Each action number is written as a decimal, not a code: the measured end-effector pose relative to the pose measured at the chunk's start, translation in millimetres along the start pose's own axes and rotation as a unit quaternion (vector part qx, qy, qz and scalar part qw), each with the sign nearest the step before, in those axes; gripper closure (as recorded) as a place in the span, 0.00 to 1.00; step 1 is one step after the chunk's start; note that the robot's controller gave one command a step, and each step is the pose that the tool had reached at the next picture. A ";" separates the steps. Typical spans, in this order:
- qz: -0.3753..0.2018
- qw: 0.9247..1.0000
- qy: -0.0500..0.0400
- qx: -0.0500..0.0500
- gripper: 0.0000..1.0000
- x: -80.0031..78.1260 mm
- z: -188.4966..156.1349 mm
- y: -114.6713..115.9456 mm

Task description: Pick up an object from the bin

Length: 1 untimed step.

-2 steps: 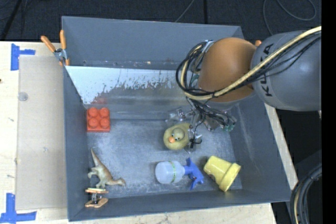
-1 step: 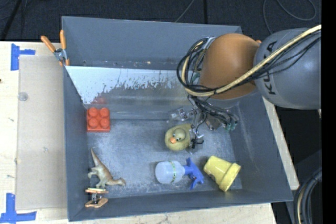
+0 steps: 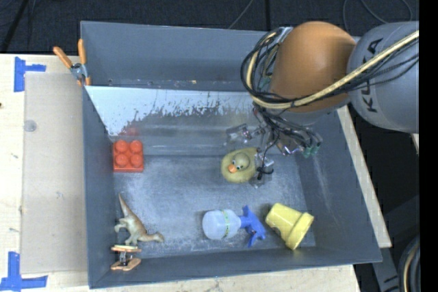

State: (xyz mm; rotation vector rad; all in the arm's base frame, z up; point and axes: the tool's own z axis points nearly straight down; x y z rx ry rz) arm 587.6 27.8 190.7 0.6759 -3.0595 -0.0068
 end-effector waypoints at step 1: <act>0.017 1.000 0.002 -0.001 1.00 -2.0 -53.1 1.9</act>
Offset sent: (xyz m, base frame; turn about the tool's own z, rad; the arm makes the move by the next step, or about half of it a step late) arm 0.0163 -0.0003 0.2200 0.0126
